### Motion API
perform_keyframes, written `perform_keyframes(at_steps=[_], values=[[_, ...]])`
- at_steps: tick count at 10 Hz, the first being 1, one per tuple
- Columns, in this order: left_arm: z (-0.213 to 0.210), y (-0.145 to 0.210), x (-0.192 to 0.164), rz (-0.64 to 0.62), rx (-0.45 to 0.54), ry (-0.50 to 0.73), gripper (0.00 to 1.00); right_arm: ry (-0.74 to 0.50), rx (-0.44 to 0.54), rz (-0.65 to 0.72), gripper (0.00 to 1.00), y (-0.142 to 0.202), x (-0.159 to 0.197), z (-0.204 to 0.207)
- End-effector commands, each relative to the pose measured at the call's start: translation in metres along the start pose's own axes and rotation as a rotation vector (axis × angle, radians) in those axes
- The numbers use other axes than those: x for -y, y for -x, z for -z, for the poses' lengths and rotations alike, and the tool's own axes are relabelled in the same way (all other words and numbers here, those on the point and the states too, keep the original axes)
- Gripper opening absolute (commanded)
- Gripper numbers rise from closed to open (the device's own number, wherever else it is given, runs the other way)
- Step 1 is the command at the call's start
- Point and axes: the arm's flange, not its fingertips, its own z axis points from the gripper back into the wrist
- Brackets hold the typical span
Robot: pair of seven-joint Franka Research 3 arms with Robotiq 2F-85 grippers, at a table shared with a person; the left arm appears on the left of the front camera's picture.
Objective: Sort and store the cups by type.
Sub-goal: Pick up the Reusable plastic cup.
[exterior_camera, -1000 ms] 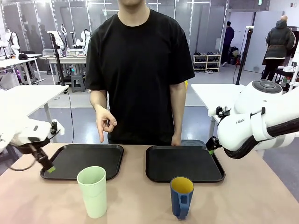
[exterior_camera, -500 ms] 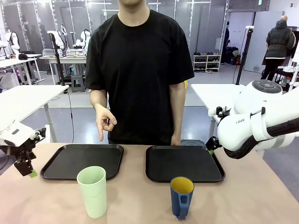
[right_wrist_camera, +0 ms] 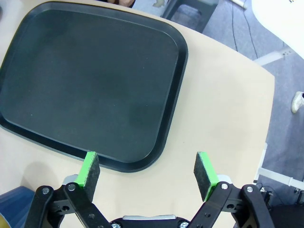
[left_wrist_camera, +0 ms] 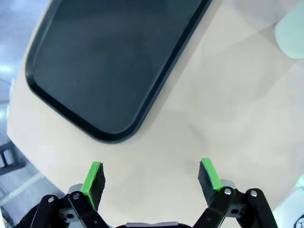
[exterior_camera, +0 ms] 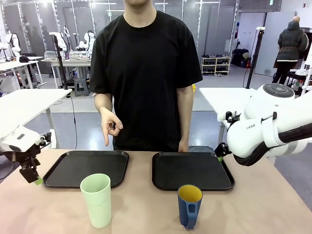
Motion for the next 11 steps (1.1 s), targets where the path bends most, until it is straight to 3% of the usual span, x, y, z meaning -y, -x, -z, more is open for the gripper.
perform_keyframes(at_steps=[1, 2, 3, 6, 10, 11], values=[[0.010, -0.003, -0.020, 0.170, 0.107, -0.008, 1.00, 0.001, 0.000, -0.005, 1.00, 0.002, 0.000, 0.001], [0.015, -0.002, -0.025, 0.302, 0.172, 0.072, 1.00, 0.001, 0.000, -0.005, 1.00, 0.002, 0.000, 0.001], [0.017, 0.000, -0.026, 0.390, 0.134, 0.060, 1.00, 0.001, 0.000, -0.005, 1.00, 0.002, 0.000, 0.001], [0.009, -0.006, -0.022, 0.534, 0.229, 0.012, 1.00, 0.001, 0.000, -0.005, 1.00, 0.002, 0.000, 0.001], [-0.012, -0.006, -0.027, 0.490, 0.427, 0.091, 1.00, 0.001, 0.000, -0.005, 1.00, 0.002, 0.000, 0.001], [-0.025, -0.005, -0.029, 0.491, 0.516, 0.121, 1.00, 0.001, 0.000, -0.005, 1.00, 0.002, 0.000, 0.001]])
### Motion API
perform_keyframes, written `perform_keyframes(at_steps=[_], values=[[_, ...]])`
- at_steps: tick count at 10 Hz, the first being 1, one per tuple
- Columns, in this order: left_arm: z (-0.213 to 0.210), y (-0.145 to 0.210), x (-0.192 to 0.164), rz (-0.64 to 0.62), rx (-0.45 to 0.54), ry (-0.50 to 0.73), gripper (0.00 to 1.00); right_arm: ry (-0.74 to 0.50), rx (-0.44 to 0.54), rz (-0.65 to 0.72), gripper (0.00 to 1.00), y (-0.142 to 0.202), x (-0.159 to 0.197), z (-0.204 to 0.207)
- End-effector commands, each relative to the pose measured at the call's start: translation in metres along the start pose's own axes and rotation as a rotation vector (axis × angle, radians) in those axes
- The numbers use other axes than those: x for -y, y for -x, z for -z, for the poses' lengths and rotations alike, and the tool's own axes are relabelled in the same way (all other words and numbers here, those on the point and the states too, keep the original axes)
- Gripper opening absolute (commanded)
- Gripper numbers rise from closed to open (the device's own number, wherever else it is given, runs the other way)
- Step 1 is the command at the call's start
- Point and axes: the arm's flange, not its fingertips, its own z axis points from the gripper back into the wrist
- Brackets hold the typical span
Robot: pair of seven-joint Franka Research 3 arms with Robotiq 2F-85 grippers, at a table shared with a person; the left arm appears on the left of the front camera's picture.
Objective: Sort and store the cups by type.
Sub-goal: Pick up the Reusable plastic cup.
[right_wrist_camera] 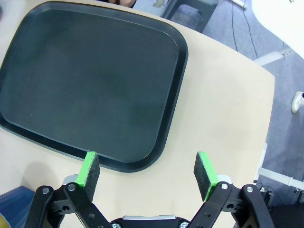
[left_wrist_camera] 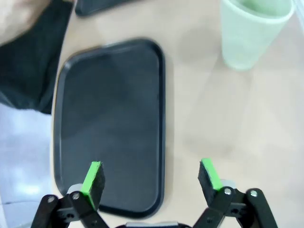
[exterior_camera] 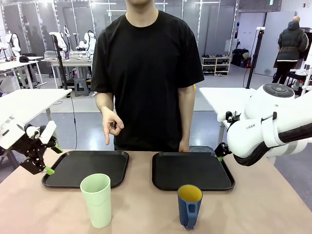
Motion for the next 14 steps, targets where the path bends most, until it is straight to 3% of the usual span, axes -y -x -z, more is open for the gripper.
perform_keyframes(at_steps=[1, 3, 4, 5, 7, 8, 9, 11, 12, 14], values=[[-0.024, 0.004, -0.010, 0.005, 0.131, -0.003, 1.00, 0.001, 0.000, -0.005, 1.00, 0.002, 0.000, 0.001], [-0.049, -0.008, -0.013, 0.000, 0.255, 0.005, 1.00, 0.001, 0.000, -0.005, 1.00, 0.002, 0.000, 0.001], [-0.060, -0.011, -0.013, -0.003, 0.266, -0.002, 1.00, 0.001, 0.000, -0.005, 1.00, 0.002, 0.000, 0.001], [-0.064, -0.009, -0.011, -0.018, 0.368, 0.034, 1.00, 0.001, 0.000, -0.005, 1.00, 0.002, 0.000, 0.001], [-0.067, 0.013, -0.005, -0.045, 0.493, 0.085, 1.00, 0.001, 0.000, -0.005, 1.00, 0.002, 0.000, 0.001], [-0.065, 0.021, -0.004, -0.024, 0.491, 0.087, 1.00, 0.001, 0.000, -0.005, 1.00, 0.002, 0.000, 0.001], [-0.068, -0.006, -0.002, -0.044, 0.404, 0.048, 1.00, 0.001, 0.000, -0.005, 1.00, 0.002, 0.000, 0.001], [-0.068, -0.006, -0.002, -0.044, 0.404, 0.048, 1.00, 0.001, 0.000, -0.005, 1.00, 0.002, 0.000, 0.001], [-0.066, 0.005, 0.003, -0.042, 0.434, 0.071, 1.00, 0.001, 0.000, -0.005, 1.00, 0.002, 0.000, 0.001], [-0.027, 0.035, -0.018, 0.023, 0.568, 0.052, 1.00, 0.001, 0.000, -0.005, 1.00, 0.002, 0.000, 0.001]])
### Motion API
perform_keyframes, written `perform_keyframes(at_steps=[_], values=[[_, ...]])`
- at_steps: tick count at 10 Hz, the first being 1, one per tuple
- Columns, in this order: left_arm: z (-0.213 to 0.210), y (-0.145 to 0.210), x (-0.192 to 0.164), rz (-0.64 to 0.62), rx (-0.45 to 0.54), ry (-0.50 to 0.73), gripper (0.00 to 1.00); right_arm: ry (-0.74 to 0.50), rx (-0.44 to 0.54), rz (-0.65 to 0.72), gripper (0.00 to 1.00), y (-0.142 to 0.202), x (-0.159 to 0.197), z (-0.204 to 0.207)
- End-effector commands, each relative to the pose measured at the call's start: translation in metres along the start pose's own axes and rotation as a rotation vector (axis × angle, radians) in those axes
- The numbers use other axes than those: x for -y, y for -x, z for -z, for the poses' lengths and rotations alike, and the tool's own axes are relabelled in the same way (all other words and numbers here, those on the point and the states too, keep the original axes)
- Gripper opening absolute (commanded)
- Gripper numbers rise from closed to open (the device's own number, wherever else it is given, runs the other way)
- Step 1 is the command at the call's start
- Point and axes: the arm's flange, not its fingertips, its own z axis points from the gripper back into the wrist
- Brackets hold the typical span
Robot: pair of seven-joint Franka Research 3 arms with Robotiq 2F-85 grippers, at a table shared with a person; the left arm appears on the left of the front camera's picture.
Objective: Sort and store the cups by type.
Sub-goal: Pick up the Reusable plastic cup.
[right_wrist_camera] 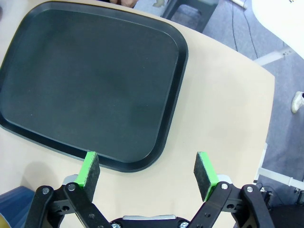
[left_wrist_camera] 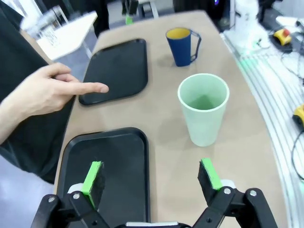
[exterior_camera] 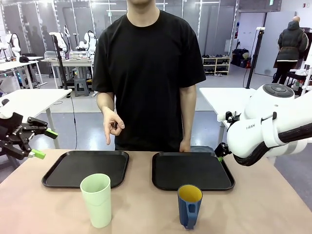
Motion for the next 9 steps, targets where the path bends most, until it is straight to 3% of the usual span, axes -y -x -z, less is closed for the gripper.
perform_keyframes(at_steps=[1, 6, 7, 9], values=[[0.008, 0.041, -0.021, 0.036, 0.143, 0.003, 1.00, 0.002, 0.000, -0.005, 1.00, 0.002, 0.000, 0.000], [0.046, 0.086, -0.012, 0.037, 0.357, 0.124, 1.00, 0.002, 0.000, -0.005, 1.00, 0.002, 0.000, 0.000], [0.042, 0.077, -0.003, 0.013, 0.274, 0.091, 1.00, 0.002, 0.000, -0.005, 1.00, 0.002, 0.000, 0.000], [0.042, 0.077, -0.003, 0.013, 0.274, 0.091, 1.00, 0.002, 0.000, -0.005, 1.00, 0.002, 0.000, 0.000]])
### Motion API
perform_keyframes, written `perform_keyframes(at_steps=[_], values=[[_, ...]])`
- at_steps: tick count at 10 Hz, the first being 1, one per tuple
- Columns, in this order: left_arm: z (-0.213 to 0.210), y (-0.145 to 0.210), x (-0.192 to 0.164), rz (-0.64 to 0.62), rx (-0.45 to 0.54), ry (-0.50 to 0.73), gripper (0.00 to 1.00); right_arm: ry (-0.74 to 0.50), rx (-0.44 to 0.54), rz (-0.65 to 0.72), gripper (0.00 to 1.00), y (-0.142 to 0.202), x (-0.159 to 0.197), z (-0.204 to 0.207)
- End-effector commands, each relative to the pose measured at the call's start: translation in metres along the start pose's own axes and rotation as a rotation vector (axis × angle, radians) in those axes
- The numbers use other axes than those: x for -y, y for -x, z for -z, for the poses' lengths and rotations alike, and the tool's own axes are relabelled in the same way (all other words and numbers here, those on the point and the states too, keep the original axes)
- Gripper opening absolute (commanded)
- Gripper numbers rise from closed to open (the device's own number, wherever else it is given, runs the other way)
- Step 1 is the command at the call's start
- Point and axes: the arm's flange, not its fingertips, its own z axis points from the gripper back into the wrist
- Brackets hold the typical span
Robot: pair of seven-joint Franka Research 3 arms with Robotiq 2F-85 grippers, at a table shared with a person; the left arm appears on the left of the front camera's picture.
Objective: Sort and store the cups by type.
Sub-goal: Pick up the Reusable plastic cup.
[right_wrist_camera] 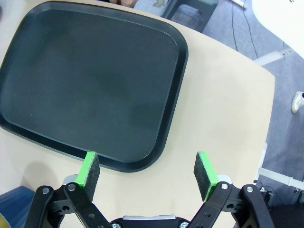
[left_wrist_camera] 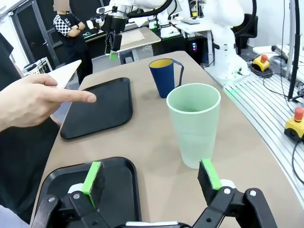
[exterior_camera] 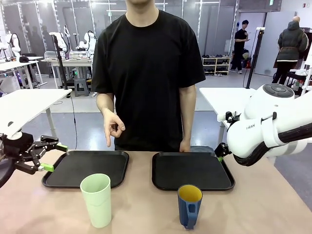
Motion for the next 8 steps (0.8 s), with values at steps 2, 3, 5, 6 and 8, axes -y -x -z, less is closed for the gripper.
perform_keyframes(at_steps=[2, 3, 5, 6, 8], values=[[0.001, -0.002, 0.004, 0.009, -0.025, -0.015, 1.00, 0.002, 0.001, -0.005, 1.00, 0.001, 0.000, 0.000], [-0.002, 0.000, 0.000, 0.000, -0.003, -0.005, 1.00, 0.002, 0.001, -0.005, 1.00, 0.001, 0.000, 0.000], [0.018, 0.010, -0.012, 0.012, -0.009, 0.079, 1.00, 0.002, 0.001, -0.005, 1.00, 0.001, 0.000, 0.000], [0.028, 0.010, -0.012, 0.007, -0.019, 0.122, 1.00, 0.002, 0.001, -0.005, 1.00, 0.001, 0.000, 0.000], [0.048, 0.018, -0.009, 0.002, -0.028, 0.232, 1.00, 0.002, 0.001, -0.005, 1.00, 0.001, 0.000, 0.000]])
